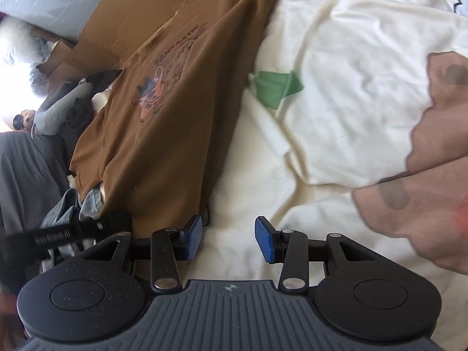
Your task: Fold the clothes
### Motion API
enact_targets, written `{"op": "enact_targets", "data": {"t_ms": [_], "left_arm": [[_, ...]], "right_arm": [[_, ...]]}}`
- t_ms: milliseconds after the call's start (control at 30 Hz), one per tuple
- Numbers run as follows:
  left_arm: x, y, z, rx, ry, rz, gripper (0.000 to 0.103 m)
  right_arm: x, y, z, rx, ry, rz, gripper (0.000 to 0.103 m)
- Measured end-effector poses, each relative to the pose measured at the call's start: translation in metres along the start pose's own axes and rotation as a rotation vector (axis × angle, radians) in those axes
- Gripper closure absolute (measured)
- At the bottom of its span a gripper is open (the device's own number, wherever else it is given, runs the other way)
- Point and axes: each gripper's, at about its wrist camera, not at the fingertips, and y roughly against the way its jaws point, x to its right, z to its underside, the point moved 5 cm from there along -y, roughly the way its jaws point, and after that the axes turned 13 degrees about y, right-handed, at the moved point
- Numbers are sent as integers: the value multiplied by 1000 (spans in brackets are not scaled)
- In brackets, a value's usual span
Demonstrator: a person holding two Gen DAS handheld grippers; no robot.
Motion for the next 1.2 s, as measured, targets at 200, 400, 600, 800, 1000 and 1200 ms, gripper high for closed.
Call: {"op": "enact_targets", "data": {"t_ms": [200, 400, 600, 800, 1000, 1200], "left_arm": [[-19, 2, -25, 31, 5, -19, 97], [-38, -2, -45, 47, -3, -69, 97], [-47, -17, -61, 55, -22, -91, 97], [-51, -33, -80, 57, -40, -95, 98], [-50, -40, -104, 82, -40, -98, 100], [-41, -27, -110, 88, -40, -69, 97]], "right_arm": [[-17, -14, -4, 17, -21, -32, 55], [-32, -35, -5, -4, -45, -80, 55], [-38, -60, 2, -52, -89, -131, 54], [-48, -85, 1, -54, -118, -162, 54], [-52, -104, -2, -62, -139, -165, 50], [-58, -100, -6, -35, -150, -191, 96]]}}
